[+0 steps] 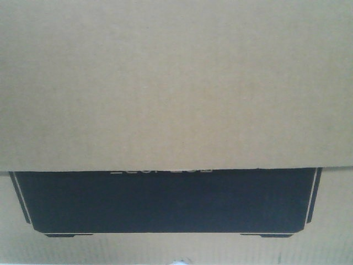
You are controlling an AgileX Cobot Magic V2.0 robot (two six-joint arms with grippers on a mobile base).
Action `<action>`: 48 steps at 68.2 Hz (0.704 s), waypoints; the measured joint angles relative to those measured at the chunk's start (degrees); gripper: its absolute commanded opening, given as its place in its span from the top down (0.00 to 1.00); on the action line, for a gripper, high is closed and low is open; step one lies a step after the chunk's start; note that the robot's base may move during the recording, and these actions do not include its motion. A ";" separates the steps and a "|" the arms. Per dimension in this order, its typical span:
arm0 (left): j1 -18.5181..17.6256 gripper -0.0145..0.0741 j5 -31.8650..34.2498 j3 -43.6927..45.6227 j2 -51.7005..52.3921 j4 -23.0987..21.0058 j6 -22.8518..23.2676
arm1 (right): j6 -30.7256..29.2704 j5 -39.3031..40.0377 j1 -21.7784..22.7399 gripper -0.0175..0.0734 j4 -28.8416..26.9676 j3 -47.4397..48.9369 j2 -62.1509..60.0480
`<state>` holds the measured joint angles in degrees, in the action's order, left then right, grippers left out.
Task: Grab box from left shelf to table start
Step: 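Lower the box with both grippers onto the white table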
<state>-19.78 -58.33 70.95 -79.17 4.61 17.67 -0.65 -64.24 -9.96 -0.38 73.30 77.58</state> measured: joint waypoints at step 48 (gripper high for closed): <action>-0.83 0.30 -0.92 5.35 3.44 -4.61 -0.48 | -0.37 0.31 -0.50 0.16 -0.99 5.02 -5.90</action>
<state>-20.61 -59.25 76.30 -75.73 0.00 17.19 -1.02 -63.93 -10.46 -1.37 78.32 71.68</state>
